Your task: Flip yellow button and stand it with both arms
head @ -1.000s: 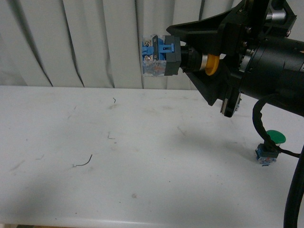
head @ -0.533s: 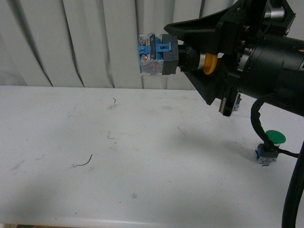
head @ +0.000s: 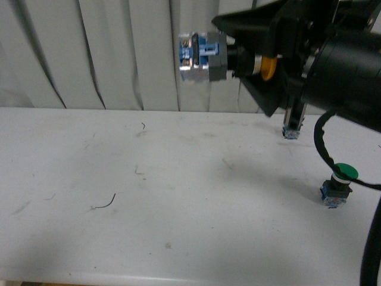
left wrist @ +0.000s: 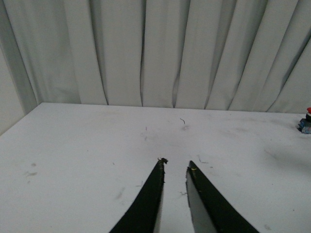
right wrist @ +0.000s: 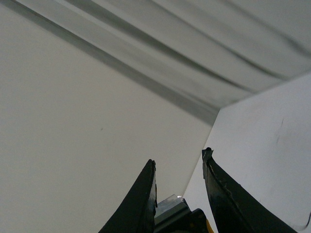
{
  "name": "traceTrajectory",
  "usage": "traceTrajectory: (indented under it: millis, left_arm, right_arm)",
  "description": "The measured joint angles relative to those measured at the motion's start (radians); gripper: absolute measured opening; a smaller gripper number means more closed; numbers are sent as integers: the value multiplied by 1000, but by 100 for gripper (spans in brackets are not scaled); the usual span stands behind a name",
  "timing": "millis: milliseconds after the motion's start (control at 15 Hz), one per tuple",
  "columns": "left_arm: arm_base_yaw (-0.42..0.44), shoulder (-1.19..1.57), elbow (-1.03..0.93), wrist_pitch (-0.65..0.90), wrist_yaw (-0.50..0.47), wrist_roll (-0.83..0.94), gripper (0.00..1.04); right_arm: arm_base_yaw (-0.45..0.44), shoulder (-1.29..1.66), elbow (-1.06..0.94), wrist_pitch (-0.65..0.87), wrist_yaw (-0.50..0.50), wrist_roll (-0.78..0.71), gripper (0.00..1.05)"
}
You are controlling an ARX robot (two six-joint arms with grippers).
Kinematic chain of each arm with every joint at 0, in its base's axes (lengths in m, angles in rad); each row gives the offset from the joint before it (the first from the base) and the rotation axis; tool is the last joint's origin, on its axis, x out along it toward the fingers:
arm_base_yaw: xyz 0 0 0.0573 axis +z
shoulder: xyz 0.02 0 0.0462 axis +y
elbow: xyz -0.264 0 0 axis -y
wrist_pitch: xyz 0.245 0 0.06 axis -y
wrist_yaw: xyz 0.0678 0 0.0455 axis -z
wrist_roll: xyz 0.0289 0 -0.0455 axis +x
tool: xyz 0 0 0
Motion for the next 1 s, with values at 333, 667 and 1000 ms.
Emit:
traceTrajectory:
  millis: [333,667,1000]
  left_arm:
    - [0,0,0,0,0,0,76]
    - [0,0,0,0,0,1,98]
    - [0,0,0,0,0,1,98]
  right_arm:
    - [-75,-47,190,-585,402,-672,30]
    - [-202,27,326,-811,674,-1102,30]
    - [-218,80,366,-848,674,-1101,30]
